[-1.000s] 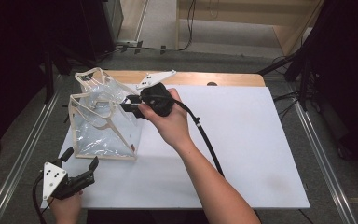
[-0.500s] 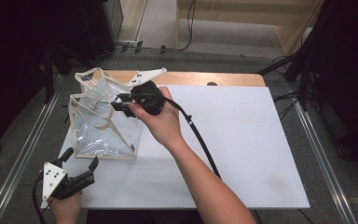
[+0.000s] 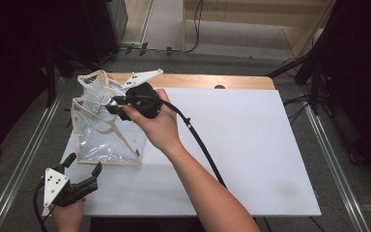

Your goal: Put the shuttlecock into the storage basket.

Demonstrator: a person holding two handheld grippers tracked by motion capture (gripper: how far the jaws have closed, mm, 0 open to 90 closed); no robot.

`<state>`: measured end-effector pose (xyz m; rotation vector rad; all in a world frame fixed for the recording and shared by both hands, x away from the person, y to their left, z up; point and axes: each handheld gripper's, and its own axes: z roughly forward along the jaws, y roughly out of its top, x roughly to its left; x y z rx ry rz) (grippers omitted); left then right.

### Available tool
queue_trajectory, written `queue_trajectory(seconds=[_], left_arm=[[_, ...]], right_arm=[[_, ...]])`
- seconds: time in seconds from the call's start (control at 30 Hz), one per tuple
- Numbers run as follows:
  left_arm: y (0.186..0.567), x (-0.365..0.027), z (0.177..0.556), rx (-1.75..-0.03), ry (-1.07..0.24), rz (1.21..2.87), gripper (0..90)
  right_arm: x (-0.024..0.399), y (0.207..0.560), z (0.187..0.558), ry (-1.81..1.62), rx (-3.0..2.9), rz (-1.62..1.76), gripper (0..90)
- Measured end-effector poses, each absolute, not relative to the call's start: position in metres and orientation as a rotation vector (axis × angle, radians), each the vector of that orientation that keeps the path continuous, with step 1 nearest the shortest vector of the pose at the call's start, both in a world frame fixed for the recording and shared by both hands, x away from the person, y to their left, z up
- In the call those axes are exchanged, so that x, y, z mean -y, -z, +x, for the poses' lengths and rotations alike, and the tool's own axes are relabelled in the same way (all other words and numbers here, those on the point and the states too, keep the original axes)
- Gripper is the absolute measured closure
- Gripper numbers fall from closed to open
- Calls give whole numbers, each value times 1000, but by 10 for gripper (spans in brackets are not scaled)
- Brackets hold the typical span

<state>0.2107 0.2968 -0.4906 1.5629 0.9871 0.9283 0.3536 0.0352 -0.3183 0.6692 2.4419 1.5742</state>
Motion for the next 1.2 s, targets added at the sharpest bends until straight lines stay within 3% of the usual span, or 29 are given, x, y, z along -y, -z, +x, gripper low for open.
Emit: queue_trajectory(seconds=[0.8,0.83,1.0,1.13,1.2], left_arm=[[491,-297,211,-988,-928,1560,134],[491,-297,211,-988,-928,1560,134],[490,-297,211,-988,-928,1559,133],[490,-297,211,-988,-927,1559,133],[490,-297,211,-989,-927,1559,134]], right_arm=[[-60,326,359,-1557,-2453,733,620],[-60,326,359,-1552,-2455,742,598],[-58,326,358,-1628,-2496,724,285],[-55,323,354,-1635,-2474,703,139],[-51,322,352,-1646,-2446,708,135]])
